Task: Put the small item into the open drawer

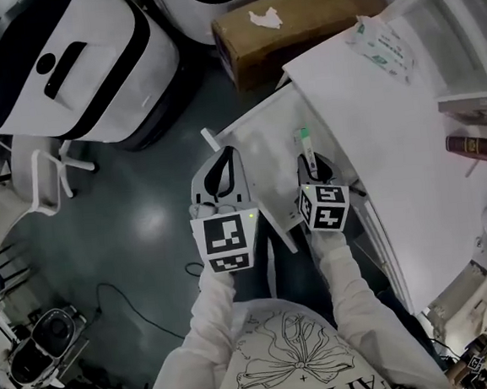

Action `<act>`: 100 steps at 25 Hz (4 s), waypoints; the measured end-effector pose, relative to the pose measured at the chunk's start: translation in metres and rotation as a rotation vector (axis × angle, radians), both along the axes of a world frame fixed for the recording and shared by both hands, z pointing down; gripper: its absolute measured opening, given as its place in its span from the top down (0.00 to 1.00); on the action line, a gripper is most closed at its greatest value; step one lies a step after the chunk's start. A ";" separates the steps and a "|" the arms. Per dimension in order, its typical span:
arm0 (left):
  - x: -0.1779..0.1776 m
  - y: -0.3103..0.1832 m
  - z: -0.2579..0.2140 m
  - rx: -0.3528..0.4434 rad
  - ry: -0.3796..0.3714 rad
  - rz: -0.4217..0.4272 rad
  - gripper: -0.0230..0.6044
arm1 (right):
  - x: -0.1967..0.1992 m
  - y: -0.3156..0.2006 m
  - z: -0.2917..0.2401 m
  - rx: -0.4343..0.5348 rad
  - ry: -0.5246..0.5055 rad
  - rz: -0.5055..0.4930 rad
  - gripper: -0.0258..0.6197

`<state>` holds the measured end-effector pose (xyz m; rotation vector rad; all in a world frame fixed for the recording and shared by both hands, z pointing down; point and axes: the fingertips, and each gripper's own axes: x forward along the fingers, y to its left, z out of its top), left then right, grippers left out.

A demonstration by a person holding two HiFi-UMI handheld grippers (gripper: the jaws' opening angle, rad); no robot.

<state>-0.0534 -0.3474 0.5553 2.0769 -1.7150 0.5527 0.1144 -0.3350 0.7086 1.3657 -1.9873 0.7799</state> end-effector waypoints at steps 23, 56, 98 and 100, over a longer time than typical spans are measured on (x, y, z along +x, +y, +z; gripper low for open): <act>-0.014 0.004 0.047 -0.095 0.002 -0.034 0.95 | -0.017 0.012 0.111 -0.222 0.103 -0.145 0.70; 0.008 -0.005 -0.203 0.368 0.055 0.030 0.95 | -0.001 -0.025 -0.332 0.650 -0.128 0.092 0.88; 0.023 0.014 -0.259 0.504 0.055 0.055 0.95 | 0.015 -0.008 -0.391 0.787 -0.132 0.125 0.92; 0.024 0.014 -0.259 0.502 0.055 0.055 0.95 | 0.016 -0.008 -0.391 0.787 -0.134 0.126 0.92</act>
